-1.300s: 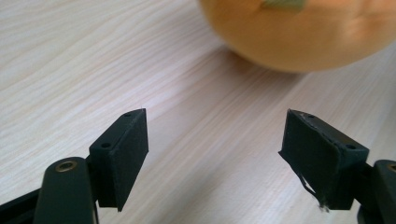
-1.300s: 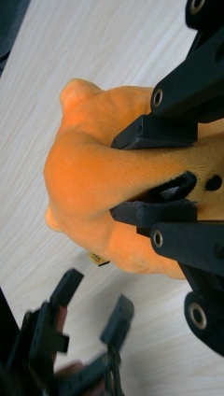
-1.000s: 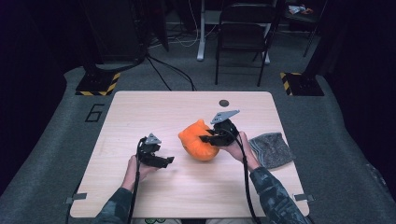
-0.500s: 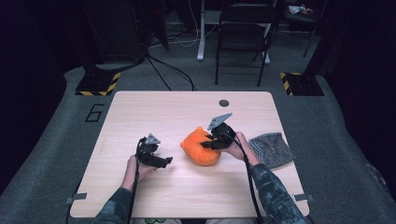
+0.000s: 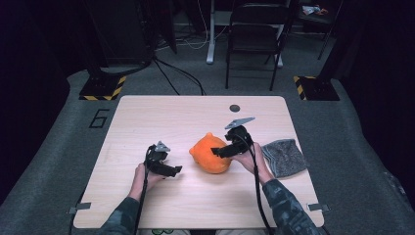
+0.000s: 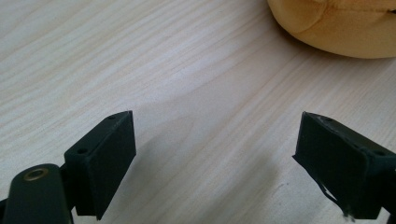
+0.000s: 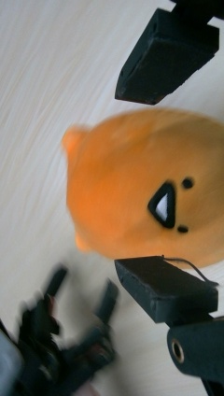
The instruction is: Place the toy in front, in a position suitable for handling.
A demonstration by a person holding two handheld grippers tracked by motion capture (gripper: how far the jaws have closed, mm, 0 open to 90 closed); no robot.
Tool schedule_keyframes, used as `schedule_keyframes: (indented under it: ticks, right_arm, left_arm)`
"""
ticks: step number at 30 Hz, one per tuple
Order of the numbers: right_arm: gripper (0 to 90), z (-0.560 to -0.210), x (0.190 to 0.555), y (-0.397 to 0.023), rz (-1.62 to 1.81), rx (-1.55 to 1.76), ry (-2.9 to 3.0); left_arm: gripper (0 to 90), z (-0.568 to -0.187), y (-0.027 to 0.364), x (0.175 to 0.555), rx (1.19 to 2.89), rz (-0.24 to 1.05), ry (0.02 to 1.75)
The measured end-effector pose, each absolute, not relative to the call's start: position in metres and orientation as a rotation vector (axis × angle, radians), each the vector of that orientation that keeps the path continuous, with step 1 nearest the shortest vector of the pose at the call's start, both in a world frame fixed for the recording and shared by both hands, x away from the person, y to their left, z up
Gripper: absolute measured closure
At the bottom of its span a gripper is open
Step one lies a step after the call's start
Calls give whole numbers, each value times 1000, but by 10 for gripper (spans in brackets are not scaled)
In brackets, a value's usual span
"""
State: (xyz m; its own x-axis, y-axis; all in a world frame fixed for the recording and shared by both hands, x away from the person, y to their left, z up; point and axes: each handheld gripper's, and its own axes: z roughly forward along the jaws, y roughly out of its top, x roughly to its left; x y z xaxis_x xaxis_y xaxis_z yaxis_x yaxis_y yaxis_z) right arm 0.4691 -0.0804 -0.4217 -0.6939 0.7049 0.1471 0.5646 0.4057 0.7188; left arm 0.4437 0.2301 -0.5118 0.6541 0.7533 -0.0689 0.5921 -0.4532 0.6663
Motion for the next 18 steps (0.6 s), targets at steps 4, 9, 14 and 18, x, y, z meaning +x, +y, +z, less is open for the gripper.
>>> schedule_keyframes:
  ticks: [4, 9, 14, 18]
  right_arm:
    - [94, -432, 462, -76, 1112, 1308, 2423]
    - [245, -441, 462, -64, 1062, 1343, 2430]
    - [521, -450, 464, -65, 1025, 1318, 2429]
    - [624, -450, 464, -67, 1044, 1276, 2437]
  left_arm:
    - [123, -512, 229, 444, 2200, 315, 1047]
    - [125, -514, 228, 444, 2213, 307, 1054]
    - [124, -516, 227, 444, 2222, 312, 1059]
    - [124, -516, 226, 445, 2226, 320, 1054]
